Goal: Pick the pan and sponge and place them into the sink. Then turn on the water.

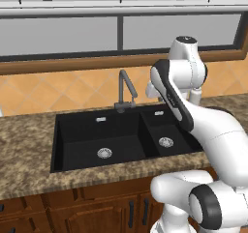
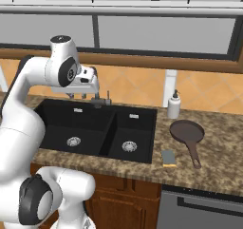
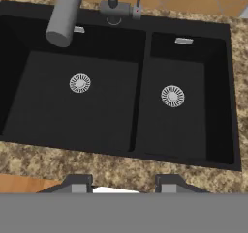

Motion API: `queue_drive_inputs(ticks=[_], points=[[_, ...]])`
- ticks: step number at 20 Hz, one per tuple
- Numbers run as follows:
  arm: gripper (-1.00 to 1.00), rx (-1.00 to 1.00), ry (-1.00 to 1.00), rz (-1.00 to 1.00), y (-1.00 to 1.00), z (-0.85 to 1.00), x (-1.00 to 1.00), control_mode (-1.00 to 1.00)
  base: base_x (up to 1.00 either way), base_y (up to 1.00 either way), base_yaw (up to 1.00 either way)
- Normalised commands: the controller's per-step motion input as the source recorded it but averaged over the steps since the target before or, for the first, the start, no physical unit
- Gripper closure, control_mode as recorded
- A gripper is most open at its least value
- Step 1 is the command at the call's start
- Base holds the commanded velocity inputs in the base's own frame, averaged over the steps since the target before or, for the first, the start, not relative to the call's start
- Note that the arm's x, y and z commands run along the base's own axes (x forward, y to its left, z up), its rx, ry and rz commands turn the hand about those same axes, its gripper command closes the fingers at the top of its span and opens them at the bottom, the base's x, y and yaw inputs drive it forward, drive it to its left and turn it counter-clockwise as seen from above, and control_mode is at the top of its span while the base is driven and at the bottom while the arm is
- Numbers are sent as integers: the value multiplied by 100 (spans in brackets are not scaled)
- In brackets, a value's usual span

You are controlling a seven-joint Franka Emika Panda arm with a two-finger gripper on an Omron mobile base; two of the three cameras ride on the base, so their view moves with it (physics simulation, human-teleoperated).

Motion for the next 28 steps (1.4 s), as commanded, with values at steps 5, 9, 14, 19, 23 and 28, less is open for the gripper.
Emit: queue_drive_inputs(ticks=[5, 9, 14, 19, 23, 28], points=[[-100, 0, -1, 0, -32, 0, -21, -100, 0, 0, 0], [-100, 1, 0, 0, -79, -3, -20, -100, 0, 0, 0], [-100, 1, 1, 0, -95, -7, -27, -100, 0, 0, 0], [-100, 0, 4, 0, -96, -11, -27, -100, 0, 0, 0], [-100, 0, 1, 0, -99, -16, -31, -100, 0, 0, 0], [-100, 0, 5, 0, -88, -25, -22, -100, 0, 0, 0]])
